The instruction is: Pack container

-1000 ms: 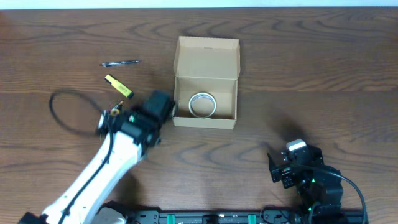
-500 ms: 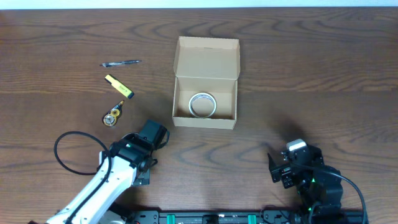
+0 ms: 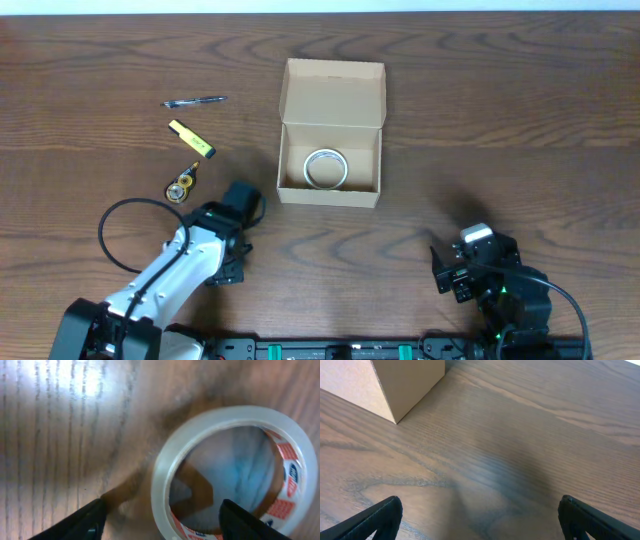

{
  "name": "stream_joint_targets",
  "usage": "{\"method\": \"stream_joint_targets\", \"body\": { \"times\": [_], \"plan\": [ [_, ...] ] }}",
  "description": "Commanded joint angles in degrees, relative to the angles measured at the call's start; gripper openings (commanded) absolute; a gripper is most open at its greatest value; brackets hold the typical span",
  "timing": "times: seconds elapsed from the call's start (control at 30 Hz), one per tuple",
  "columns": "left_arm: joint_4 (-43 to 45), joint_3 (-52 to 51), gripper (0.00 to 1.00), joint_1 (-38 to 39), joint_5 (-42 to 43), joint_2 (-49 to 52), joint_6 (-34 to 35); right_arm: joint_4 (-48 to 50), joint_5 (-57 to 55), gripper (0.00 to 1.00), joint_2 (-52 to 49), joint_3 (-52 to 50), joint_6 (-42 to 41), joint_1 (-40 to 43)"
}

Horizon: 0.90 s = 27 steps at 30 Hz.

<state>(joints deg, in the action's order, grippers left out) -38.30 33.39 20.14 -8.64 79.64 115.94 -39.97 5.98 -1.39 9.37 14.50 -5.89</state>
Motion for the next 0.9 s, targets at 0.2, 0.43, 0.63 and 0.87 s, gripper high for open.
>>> {"method": "stream_joint_targets", "body": {
  "times": [0.2,0.43,0.63,0.87],
  "plan": [
    [0.09,-0.55,0.25,-2.54,6.8,2.8,2.75,-0.13,0.02,0.99,0.37,-0.15,-0.59,0.44],
    [-0.13,-0.11,0.06,-2.49,1.97,-0.24,-1.2,-0.13,0.02,0.99,0.37,-0.15,-0.59,0.46],
    [-1.55,2.4,0.06,-2.49,-4.22,-6.56,-7.08,-0.13,0.02,0.99,0.37,-0.15,-0.57,0.46],
    [-12.5,23.28,0.06,-0.83,-12.72,-7.58,-26.34,-0.13,0.02,0.99,0.37,-0.15,-0.59,0.46]
  ]
}}
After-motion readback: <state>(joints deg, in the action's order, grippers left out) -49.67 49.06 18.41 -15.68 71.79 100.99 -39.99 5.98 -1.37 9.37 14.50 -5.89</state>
